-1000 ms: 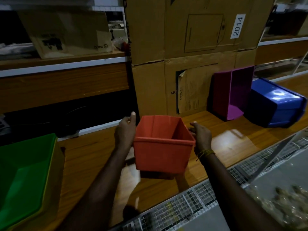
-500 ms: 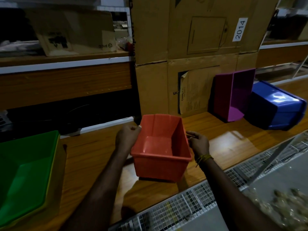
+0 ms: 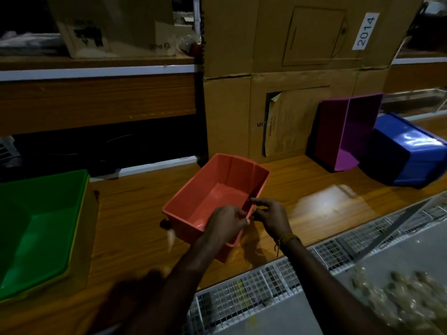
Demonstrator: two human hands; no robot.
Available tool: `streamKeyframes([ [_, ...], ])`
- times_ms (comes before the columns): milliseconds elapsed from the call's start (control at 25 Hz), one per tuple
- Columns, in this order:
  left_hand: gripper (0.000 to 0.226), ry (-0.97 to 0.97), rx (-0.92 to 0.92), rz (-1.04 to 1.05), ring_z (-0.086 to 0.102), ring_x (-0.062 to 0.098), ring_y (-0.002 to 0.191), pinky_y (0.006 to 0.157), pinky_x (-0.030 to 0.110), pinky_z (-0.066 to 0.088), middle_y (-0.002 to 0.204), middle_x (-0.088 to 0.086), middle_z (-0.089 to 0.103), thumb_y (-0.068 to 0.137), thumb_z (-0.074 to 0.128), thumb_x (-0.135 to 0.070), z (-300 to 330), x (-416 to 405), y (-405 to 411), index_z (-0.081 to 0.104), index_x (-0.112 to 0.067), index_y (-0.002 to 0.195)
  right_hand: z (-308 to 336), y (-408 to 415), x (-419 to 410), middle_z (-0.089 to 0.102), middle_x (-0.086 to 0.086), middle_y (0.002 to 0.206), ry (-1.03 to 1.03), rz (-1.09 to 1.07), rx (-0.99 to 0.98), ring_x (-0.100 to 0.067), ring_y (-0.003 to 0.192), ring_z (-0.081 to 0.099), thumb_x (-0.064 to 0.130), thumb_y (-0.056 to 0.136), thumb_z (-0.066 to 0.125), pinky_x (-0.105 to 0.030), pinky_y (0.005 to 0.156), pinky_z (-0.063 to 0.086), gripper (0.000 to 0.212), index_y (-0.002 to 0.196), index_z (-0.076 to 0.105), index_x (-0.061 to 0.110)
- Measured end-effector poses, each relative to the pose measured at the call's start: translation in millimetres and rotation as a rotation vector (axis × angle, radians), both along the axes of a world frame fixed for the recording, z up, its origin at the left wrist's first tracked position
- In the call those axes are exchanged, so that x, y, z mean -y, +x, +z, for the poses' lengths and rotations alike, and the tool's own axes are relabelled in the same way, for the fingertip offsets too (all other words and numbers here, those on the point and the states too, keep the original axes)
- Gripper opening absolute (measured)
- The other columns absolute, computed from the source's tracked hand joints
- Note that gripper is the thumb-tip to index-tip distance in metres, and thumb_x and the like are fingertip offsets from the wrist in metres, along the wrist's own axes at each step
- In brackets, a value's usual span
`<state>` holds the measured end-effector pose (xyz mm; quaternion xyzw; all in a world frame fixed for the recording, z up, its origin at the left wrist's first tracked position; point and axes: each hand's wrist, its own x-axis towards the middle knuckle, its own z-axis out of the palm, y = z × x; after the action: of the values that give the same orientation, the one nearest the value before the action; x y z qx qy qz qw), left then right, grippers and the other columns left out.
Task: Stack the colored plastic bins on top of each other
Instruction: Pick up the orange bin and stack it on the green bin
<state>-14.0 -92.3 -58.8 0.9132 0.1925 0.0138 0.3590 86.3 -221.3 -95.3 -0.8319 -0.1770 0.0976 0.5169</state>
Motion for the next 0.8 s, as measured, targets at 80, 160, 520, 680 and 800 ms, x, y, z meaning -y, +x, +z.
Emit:
streamKeyframes([
  [80, 0.026, 0.068, -0.015, -0.060, 0.069, 0.021, 0.090, 0.066, 0.023, 0.039, 0.097, 0.002, 0.074, 0.083, 0.071, -0.027, -0.7, 8.5, -0.9, 0.072, -0.021, 0.108, -0.8, 2.7, 2.2, 0.060, -0.014, 0.126, -0.145, 0.050, 0.149, -0.026, 0.101, 0.065, 0.009, 0.095, 0.062, -0.033, 0.084, 0.058, 0.027, 0.121, 0.070, 0.013],
  [160, 0.025, 0.144, -0.053, -0.023, 0.068, 0.020, 0.090, 0.068, 0.025, 0.042, 0.098, 0.000, 0.074, 0.082, 0.069, -0.023, 6.1, 5.2, -2.3, 0.073, -0.026, 0.106, -0.8, 10.4, 6.4, 0.050, -0.012, 0.132, -0.280, 0.099, 0.279, -0.026, 0.119, 0.054, 0.019, 0.094, 0.065, -0.034, 0.094, 0.049, 0.024, 0.117, 0.070, 0.022],
  [520, 0.032, 0.310, -0.193, 0.453, 0.062, 0.028, 0.113, 0.093, 0.035, 0.052, 0.121, 0.005, 0.069, 0.088, 0.052, -0.016, 18.1, -21.4, -23.5, 0.071, -0.029, 0.111, 7.6, 36.5, 14.1, 0.065, -0.008, 0.112, -0.376, 0.230, 0.451, -0.027, 0.102, 0.064, 0.024, 0.095, 0.063, -0.040, 0.082, 0.053, 0.019, 0.111, 0.071, 0.018],
  [680, 0.031, 0.328, -0.009, 0.344, 0.054, 0.027, 0.116, 0.102, 0.036, 0.043, 0.126, 0.007, 0.062, 0.094, 0.049, -0.021, 1.8, 24.4, -11.2, 0.065, -0.025, 0.121, 5.6, 15.3, 20.1, 0.072, -0.002, 0.108, -0.237, 0.249, 0.498, -0.019, 0.096, 0.067, 0.029, 0.097, 0.058, -0.031, 0.074, 0.052, 0.024, 0.117, 0.069, 0.022],
  [800, 0.038, 0.308, -0.022, 0.284, 0.037, 0.032, 0.134, 0.112, 0.041, 0.031, 0.145, 0.006, 0.044, 0.098, 0.047, -0.035, -18.0, 63.4, 0.9, 0.055, -0.027, 0.134, 10.5, 10.8, 24.1, 0.073, -0.004, 0.114, -0.004, 0.233, 0.344, -0.019, 0.099, 0.069, 0.023, 0.099, 0.055, -0.037, 0.082, 0.057, 0.026, 0.119, 0.070, 0.018],
])
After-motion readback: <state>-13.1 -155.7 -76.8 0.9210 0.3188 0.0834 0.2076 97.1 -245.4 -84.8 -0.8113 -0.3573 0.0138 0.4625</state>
